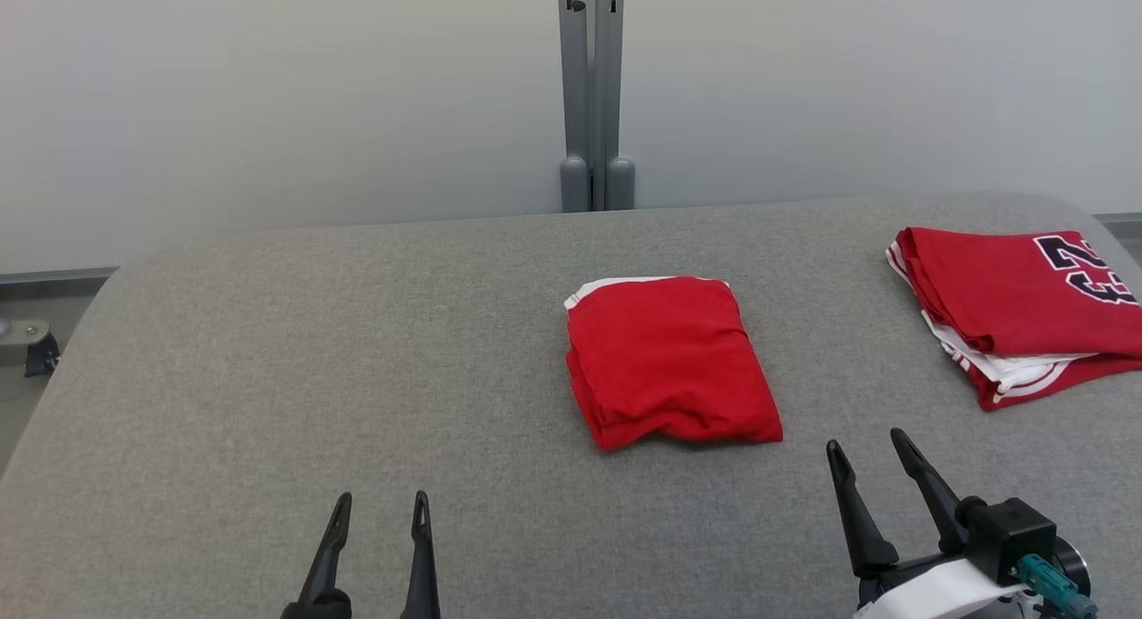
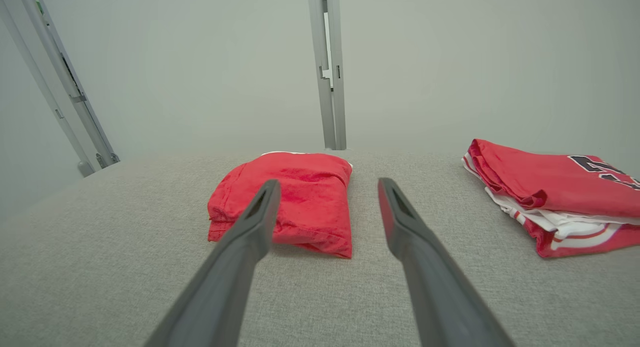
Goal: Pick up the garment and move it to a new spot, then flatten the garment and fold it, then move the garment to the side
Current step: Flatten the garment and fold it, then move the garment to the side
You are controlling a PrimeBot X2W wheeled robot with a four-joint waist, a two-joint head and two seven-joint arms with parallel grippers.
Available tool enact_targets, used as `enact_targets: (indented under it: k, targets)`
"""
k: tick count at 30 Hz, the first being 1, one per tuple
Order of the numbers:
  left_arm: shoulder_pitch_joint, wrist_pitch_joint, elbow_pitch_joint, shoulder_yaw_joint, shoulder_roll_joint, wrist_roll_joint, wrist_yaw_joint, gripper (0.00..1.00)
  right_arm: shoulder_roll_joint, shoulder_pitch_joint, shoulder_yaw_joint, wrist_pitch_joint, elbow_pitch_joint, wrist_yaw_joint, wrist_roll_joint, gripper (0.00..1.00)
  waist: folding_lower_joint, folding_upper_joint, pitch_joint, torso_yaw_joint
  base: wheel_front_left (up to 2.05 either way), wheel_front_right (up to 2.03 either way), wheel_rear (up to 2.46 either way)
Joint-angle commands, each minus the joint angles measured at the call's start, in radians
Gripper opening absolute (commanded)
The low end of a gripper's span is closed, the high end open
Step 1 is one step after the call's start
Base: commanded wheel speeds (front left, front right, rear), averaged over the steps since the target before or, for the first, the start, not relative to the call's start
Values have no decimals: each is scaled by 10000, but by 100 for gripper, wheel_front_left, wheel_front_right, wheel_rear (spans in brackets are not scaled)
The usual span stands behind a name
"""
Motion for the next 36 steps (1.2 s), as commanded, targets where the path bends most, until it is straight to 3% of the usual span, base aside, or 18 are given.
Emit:
enact_targets:
  k: [1,36]
  targets:
    - [123,-27,26,23,21,14,-23,100,36,87,-45,-37,27,-8,10,100,0,0,-20,-7,0,0,0]
    - [-382,-27,259,-124,22,41,-27,100,139,-4,-34,-38,178,-8,-8,100,0,0,181,217,0,0,0]
